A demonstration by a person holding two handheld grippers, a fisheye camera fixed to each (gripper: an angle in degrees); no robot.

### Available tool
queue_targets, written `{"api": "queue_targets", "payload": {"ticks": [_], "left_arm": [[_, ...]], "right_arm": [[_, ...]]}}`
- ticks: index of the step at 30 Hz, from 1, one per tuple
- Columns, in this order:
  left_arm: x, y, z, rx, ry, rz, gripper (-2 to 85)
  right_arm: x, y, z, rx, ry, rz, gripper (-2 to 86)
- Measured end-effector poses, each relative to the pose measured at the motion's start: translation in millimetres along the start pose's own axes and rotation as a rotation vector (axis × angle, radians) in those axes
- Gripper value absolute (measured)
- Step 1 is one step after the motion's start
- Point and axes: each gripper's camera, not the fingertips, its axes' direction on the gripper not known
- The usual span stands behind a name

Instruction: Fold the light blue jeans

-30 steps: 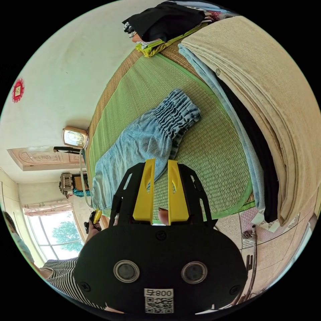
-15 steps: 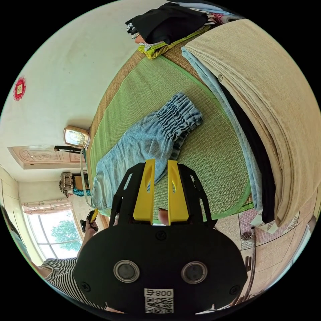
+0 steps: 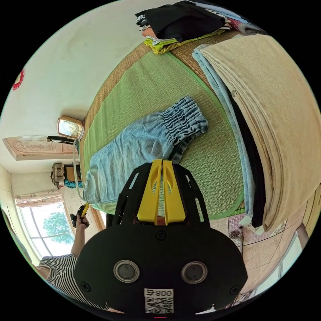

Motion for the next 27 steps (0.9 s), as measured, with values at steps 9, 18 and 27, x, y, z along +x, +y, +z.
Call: {"api": "queue_targets", "payload": {"ticks": [9,18,27], "left_arm": [[13.5,-16.2,4.8,-0.065,-0.017,0.052,1.7],[-8.3,-14.8,8.9,0.008,0.064,-0.036,5.4],[-2.0,-34.5,36.8,0.021,0.056,-0.070,3.2]], "right_arm": [[-11.3,-13.2,-16.0,0.012,-0.059,-0.057,0.0],[6.4,-9.2,-7.0,0.022,-0.108,-0.032,0.0],[9.8,-11.4,1.3,0.018,-0.103,-0.051,0.0]]}}
